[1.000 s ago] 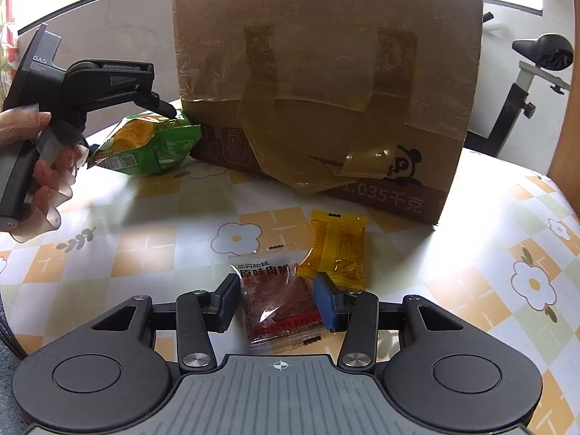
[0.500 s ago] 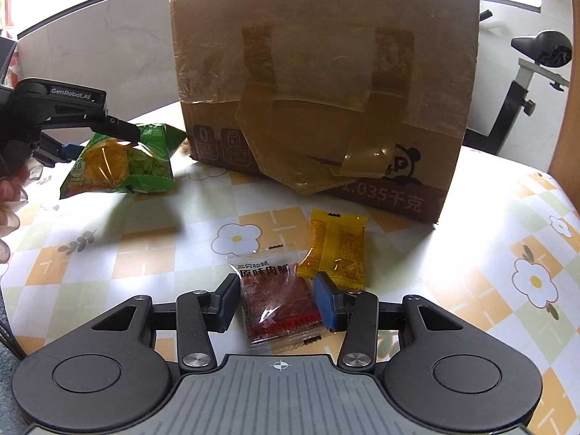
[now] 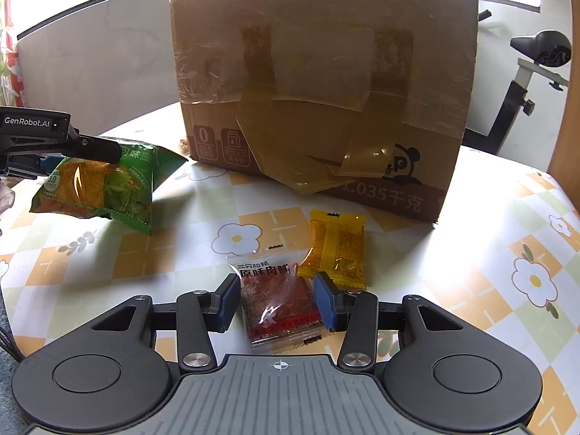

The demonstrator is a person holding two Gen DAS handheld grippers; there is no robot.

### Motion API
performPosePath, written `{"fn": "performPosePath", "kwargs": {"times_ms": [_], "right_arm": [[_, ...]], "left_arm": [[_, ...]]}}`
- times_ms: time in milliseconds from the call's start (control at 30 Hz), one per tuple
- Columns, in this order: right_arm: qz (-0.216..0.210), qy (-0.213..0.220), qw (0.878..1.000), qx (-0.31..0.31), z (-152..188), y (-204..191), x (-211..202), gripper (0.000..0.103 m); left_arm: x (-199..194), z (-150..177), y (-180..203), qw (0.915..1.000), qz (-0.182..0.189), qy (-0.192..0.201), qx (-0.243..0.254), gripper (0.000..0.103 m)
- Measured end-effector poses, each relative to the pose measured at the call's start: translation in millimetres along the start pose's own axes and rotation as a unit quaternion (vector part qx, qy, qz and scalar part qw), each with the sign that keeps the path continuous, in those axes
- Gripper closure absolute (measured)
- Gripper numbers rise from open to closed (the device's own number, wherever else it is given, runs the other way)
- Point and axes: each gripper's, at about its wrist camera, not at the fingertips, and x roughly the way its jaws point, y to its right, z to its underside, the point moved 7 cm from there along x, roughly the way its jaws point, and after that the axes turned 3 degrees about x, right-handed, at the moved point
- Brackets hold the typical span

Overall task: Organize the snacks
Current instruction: 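Lift the green corn-chip bag with the left tool while the right tool grasps the small red-brown packet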

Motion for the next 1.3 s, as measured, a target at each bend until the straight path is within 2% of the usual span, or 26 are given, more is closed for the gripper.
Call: {"fn": "performPosePath", "kwargs": {"times_ms": [400, 500, 867, 1300], "right_arm": [[0.0, 0.001, 1.0, 0.0, 2, 0, -1, 0.061], [0.0, 0.001, 1.0, 0.001, 2, 0, -1, 0.061], [-0.001, 0.001, 1.0, 0.001, 3, 0, -1, 0.061], [0.0, 0.0, 1.0, 0.0, 3, 0, -1, 0.061]], "left_arm": [[2, 3, 3, 0.9999, 0.008, -0.005, 0.004, 0.04], [6, 7, 6, 0.9998, 0.014, -0.015, 0.004, 0.038], [7, 8, 3, 0.9998, 0.009, -0.014, 0.005, 0.034], [10, 7, -2, 0.9998, 0.008, -0.017, 0.0, 0.023]]}}
